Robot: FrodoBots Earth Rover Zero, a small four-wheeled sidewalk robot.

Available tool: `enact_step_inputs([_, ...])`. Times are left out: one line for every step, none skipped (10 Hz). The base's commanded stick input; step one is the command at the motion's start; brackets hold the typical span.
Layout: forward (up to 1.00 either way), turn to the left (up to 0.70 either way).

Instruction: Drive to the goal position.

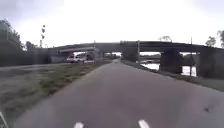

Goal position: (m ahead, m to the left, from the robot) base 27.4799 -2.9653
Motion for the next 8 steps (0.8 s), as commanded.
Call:
enact_step_inputs([0.7, 0.0])
enact_step_inputs([0.7, 0.0])
enact_step_inputs([0.7, 0.0])
enact_step_inputs([0.7, 0.0])
enact_step_inputs([0.7, 0.0])
enact_step_inputs([0.7, 0.0])
enact_step_inputs([0.7, 0.0])
enact_step_inputs([0.7, 0.0])
